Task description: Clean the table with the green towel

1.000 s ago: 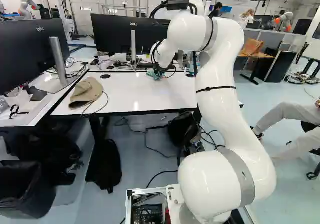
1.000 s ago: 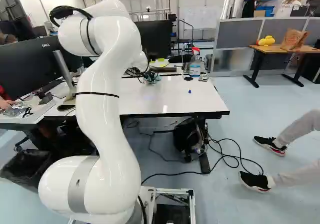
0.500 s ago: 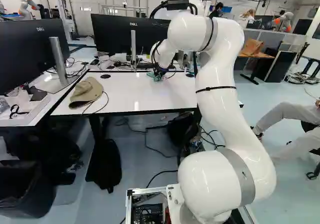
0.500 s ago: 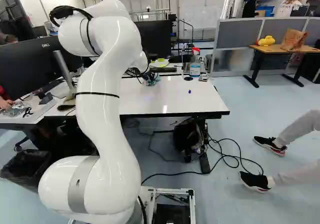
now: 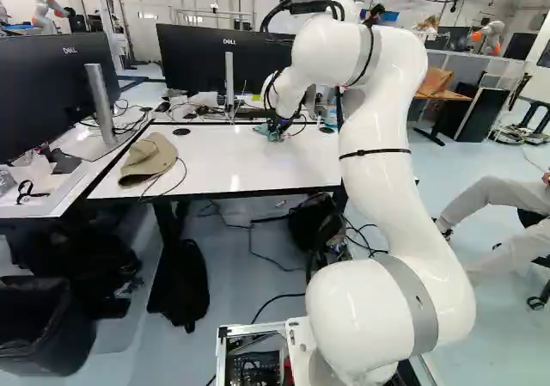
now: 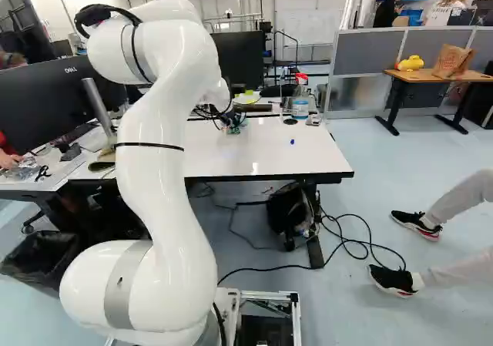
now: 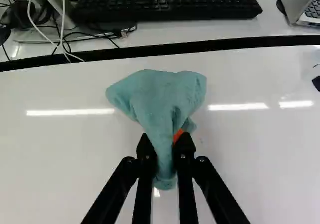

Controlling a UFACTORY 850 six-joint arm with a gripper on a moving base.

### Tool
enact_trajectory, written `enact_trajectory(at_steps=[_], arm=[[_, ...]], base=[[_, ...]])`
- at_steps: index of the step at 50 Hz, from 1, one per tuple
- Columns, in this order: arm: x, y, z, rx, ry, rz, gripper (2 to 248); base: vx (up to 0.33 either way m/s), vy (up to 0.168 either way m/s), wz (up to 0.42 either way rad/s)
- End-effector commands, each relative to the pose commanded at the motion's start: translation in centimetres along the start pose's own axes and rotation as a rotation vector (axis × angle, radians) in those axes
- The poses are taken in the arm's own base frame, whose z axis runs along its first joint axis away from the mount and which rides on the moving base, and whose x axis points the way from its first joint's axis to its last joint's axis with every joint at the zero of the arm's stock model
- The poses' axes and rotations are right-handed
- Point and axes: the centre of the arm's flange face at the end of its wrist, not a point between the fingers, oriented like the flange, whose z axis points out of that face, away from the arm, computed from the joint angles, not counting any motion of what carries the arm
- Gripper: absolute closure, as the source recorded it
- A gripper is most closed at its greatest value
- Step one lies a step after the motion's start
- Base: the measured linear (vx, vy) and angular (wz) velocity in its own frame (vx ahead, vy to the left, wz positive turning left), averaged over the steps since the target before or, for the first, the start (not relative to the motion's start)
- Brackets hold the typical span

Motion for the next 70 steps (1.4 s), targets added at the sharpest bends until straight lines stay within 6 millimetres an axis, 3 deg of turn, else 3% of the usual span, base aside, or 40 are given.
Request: enact_trajectory(at_steps=[15,28,45,70], arm=[[0.5,2.4,0.3,-0.022,0.006,0.026,200],[1.9,2.7,1.9,-0.023,0.029,0.029,200],[2.4,0.6,2.6,-0.004,0.038,0.007,200],[-0.1,-1.7,0.1,0.016,0.0,-0.019,200]], base=[[0.0,0.0,0.0],[0.0,0.0,0.0],[0.0,0.0,0.0],[0.0,0.0,0.0]])
